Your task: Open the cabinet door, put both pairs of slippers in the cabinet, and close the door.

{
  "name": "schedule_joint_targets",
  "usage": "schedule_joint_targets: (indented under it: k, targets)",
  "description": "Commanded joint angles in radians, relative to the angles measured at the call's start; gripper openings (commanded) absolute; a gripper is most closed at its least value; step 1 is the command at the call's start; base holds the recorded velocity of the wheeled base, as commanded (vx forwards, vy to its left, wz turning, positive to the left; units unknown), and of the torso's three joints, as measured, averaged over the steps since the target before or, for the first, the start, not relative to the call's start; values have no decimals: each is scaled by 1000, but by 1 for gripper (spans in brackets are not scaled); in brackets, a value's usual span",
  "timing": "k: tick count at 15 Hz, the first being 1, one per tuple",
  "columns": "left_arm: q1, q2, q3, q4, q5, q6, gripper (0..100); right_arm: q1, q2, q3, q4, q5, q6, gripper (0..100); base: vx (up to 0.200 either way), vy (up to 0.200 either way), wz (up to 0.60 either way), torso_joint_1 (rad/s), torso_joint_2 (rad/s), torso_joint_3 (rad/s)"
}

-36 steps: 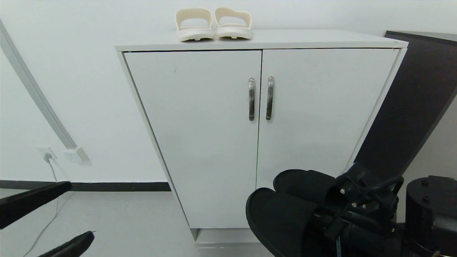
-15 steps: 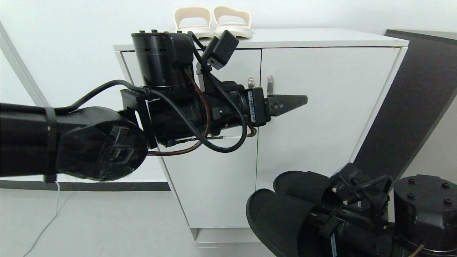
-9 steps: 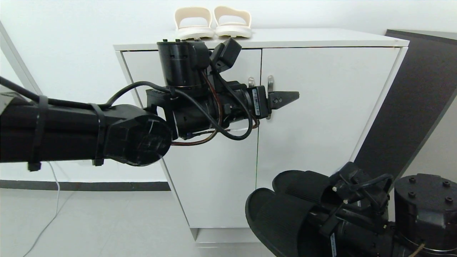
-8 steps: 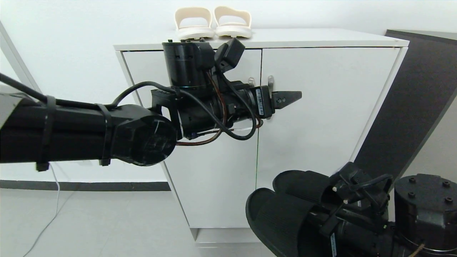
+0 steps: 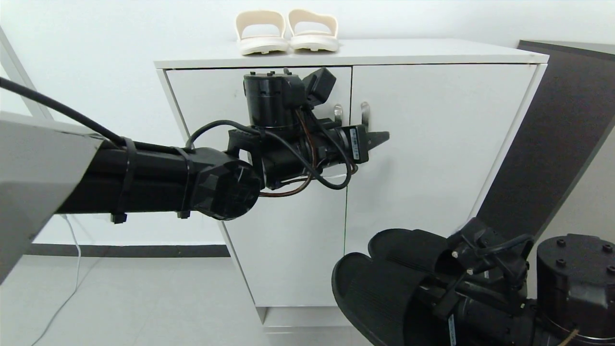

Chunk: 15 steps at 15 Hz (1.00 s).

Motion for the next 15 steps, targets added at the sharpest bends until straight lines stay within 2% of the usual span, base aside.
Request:
schedule_joint_targets:
  k: [1, 3, 5, 7, 9, 12, 13, 15]
  targets:
    - [-3, -28, 32, -4, -7, -2, 0, 8, -14, 2, 5, 1, 0, 0, 0, 0, 0, 0, 0, 0]
    - [-11, -66, 73, -7, -7, -1, 0, 12, -25, 19, 14, 25, 1, 0, 0, 0, 0, 0, 0, 0]
    - [-14, -108, 121, -7, -7, -1, 0, 23, -67, 45, 16, 133, 0, 0, 0, 0, 0, 0, 0, 0]
    - [-15, -162, 192, -13, -12, -2, 0, 40, -93, 61, 30, 154, 0, 0, 0, 0, 0, 0, 0, 0]
    - [-37, -200, 256, -62, -13, -4, 0, 46, -102, 84, 28, 199, 0, 0, 0, 0, 0, 0, 0, 0]
    - [-106, -286, 385, -122, -6, -1, 0, 46, -100, 87, 28, 205, 0, 0, 0, 0, 0, 0, 0, 0]
    - [-116, -324, 435, -128, -12, 2, 0, 46, -97, 85, 28, 205, 0, 0, 0, 0, 0, 0, 0, 0]
    - [-115, -343, 463, -128, -15, 1, 0, 47, -99, 85, 28, 203, 0, 0, 0, 0, 0, 0, 0, 0]
